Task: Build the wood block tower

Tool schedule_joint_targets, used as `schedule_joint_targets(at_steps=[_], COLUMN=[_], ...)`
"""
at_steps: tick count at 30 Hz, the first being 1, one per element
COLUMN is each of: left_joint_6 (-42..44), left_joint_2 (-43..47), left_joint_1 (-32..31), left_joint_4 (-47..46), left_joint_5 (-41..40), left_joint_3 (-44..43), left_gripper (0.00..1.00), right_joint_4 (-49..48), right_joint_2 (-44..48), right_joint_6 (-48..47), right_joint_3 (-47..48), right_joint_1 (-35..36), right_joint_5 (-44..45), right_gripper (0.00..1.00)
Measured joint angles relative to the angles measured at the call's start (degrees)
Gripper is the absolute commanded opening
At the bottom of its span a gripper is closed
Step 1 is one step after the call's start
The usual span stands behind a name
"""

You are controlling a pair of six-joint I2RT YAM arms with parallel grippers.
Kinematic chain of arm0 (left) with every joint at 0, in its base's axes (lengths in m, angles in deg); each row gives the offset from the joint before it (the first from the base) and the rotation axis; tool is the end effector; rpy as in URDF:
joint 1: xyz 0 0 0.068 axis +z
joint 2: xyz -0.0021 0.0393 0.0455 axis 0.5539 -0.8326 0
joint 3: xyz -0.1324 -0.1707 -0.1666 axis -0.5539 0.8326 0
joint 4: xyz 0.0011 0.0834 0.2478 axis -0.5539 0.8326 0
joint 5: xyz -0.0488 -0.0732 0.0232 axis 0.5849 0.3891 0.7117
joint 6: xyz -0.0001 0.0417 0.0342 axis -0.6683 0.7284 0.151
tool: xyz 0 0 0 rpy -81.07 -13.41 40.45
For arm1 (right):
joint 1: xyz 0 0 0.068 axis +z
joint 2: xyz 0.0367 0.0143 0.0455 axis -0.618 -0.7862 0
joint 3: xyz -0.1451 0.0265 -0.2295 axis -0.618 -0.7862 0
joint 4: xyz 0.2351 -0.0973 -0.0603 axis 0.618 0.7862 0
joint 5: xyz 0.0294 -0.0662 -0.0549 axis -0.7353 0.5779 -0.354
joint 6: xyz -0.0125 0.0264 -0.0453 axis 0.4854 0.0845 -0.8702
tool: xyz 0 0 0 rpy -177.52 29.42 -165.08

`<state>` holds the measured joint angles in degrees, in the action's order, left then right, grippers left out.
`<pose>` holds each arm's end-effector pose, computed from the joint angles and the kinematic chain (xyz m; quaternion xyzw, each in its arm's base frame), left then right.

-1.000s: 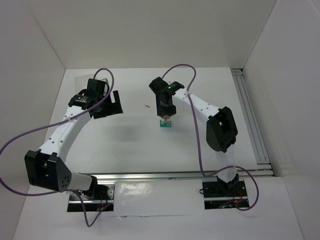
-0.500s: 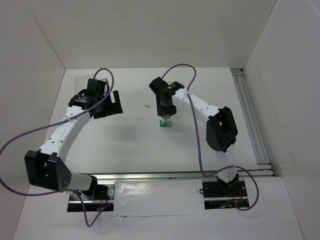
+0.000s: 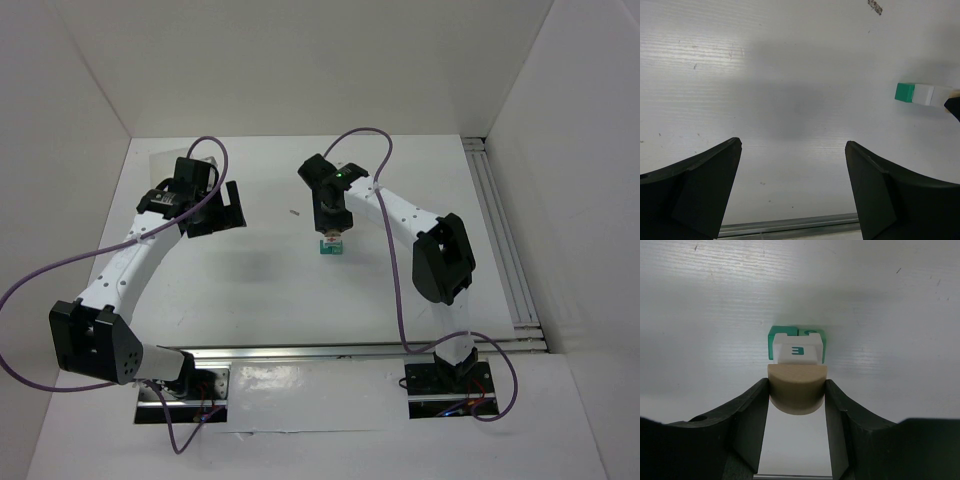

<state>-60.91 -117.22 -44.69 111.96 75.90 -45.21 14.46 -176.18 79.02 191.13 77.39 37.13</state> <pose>0.2832 -0.0542 0.3213 -0.1464 0.9238 -0.1064 0.3373 0.3363 0.2621 0.2552 -0.0486 0.9729 -0.0053 0.2261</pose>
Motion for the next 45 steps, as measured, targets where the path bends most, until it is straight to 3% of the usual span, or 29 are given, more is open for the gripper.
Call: schedule_joint_targets(at_steps=[7, 29, 33, 36, 45], left_joint_6=[0.0, 0.0, 0.0, 0.0, 0.0], left_joint_2=[0.0, 0.0, 0.0, 0.0, 0.0], left_joint_1=[0.0, 0.0, 0.0, 0.0, 0.0], left_joint_4=[0.0, 0.0, 0.0, 0.0, 0.0], left_joint_5=[0.0, 0.0, 0.0, 0.0, 0.0], left_joint_3=[0.0, 0.0, 0.0, 0.0, 0.0], left_gripper=[0.98, 0.98, 0.98, 0.98, 0.98], right_joint_4=[0.0, 0.0, 0.0, 0.0, 0.3], right_joint_2=[0.0, -0.8, -0.8, -0.9, -0.9], right_joint_6=[-0.2, -0.4, -0.4, -0.4, -0.6], right_joint_3=[0.0, 0.5, 0.8, 0.9, 3.4], right_joint_1=[0.0, 0.0, 0.0, 0.0, 0.0], right_joint_5=[0.0, -0.2, -0.2, -0.2, 0.2], right_gripper=[0.57, 0.58, 0.67, 0.78, 0.85])
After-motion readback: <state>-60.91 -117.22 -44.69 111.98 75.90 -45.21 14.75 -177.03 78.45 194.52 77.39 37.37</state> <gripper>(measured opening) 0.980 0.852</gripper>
